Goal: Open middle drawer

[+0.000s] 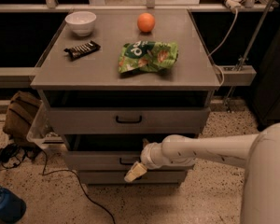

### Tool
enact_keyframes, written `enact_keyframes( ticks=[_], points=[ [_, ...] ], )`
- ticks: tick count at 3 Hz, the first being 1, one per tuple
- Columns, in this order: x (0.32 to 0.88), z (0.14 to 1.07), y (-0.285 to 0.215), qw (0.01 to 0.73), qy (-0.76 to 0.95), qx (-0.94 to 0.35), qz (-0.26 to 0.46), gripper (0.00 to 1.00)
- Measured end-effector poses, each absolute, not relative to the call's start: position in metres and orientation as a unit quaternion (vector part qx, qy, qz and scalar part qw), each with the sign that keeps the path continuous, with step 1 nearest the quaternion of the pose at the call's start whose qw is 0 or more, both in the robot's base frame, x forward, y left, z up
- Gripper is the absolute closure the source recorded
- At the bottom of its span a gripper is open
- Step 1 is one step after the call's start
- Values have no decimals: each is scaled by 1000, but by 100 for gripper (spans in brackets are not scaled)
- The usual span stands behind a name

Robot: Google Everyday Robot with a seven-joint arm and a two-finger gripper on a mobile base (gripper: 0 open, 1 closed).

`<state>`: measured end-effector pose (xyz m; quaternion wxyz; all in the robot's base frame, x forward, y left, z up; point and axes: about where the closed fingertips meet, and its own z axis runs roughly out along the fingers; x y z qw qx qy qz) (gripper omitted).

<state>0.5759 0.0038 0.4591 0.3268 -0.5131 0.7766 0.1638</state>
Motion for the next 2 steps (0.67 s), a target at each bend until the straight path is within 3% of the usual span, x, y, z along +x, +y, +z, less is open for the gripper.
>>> enact_keyframes(
  ticks=[2],
  points=[
    [581,423,16,261,783,-528,199,0]
  ],
)
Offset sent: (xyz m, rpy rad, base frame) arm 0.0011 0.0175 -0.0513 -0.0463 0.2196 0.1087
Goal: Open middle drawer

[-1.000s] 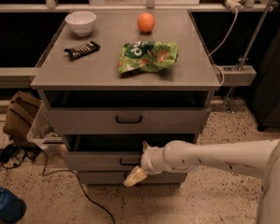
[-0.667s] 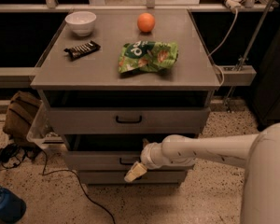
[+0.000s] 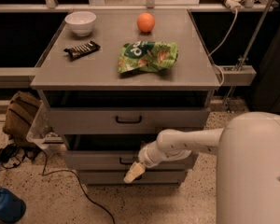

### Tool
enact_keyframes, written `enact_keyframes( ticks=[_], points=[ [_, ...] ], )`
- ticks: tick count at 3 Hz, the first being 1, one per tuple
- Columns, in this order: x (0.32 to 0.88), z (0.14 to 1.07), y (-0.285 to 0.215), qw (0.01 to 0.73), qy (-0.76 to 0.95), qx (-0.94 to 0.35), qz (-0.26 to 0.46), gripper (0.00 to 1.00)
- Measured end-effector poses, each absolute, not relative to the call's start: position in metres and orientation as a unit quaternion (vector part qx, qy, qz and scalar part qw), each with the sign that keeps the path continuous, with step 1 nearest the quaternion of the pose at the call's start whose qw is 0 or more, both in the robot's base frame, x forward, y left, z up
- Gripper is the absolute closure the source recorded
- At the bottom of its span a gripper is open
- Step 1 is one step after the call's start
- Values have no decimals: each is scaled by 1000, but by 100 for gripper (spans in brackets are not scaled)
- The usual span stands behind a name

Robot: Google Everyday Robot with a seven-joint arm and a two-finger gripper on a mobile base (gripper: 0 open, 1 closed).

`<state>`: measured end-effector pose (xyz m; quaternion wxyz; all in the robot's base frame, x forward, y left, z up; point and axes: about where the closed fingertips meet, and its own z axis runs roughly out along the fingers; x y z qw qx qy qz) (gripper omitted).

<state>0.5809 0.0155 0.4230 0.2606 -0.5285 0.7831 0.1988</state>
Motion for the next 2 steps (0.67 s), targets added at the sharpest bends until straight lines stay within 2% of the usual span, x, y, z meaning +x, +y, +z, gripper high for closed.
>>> enact_keyframes(
  ticks=[1,2],
  points=[
    [564,425,25,234,774,-549,210,0],
    [503,435,34,209,761,-566,237,0]
  ],
)
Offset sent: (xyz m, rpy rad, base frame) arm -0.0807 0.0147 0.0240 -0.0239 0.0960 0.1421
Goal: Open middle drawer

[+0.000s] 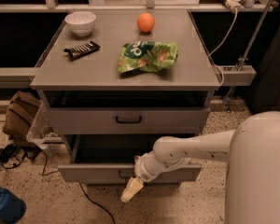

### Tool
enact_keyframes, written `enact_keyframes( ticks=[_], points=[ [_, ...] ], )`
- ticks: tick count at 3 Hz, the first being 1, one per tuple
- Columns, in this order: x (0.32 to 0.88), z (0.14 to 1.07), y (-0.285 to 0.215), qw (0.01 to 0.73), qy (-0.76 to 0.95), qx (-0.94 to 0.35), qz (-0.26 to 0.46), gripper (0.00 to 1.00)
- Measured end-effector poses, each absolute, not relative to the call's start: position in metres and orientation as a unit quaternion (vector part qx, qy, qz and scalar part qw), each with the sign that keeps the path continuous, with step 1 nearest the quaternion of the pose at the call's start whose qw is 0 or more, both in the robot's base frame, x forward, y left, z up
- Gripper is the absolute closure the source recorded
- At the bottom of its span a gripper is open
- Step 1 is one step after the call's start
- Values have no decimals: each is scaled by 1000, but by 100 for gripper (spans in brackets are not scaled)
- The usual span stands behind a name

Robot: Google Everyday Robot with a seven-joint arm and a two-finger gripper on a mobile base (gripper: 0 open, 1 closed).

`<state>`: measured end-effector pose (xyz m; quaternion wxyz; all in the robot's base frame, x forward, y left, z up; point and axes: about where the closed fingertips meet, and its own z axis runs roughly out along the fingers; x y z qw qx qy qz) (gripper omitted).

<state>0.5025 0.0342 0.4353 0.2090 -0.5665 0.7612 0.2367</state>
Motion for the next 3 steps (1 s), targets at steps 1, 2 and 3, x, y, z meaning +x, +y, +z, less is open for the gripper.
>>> enact_keyframes(
  ticks=[1,2,3],
  points=[
    [502,435,34,209,761,-566,237,0],
    [488,431,33,194,767,-561,244,0],
    [457,433,33,177,773,-558,246,0]
  ],
)
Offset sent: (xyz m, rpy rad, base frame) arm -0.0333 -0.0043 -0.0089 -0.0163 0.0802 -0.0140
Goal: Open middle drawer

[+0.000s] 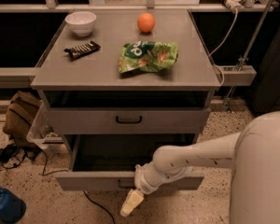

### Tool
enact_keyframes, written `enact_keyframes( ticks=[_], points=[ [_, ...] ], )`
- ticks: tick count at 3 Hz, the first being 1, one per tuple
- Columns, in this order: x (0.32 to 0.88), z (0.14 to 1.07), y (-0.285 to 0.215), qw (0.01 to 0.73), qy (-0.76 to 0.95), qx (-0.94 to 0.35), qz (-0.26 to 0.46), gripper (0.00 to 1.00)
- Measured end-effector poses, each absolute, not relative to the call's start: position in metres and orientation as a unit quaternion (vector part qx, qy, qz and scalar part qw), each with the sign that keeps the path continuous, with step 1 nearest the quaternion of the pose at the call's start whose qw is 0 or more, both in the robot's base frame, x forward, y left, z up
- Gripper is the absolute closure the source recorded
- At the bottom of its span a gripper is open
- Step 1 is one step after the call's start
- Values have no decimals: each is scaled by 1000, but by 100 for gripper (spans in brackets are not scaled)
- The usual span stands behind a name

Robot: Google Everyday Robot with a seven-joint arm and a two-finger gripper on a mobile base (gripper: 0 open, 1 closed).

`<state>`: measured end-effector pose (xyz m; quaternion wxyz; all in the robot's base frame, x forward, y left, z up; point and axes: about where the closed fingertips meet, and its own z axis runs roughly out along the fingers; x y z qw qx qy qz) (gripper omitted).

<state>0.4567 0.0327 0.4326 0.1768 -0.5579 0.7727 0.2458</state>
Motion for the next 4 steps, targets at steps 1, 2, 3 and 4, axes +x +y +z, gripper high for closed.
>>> enact_keyframes(
  ticks=[1,2,3,4],
  points=[
    [384,441,28,165,776,-559,240,0],
    [383,437,30,162,773,-560,249,0],
    [376,436,31,158,773,-559,257,0],
    [358,439,28,159,773,-554,264,0]
  ],
)
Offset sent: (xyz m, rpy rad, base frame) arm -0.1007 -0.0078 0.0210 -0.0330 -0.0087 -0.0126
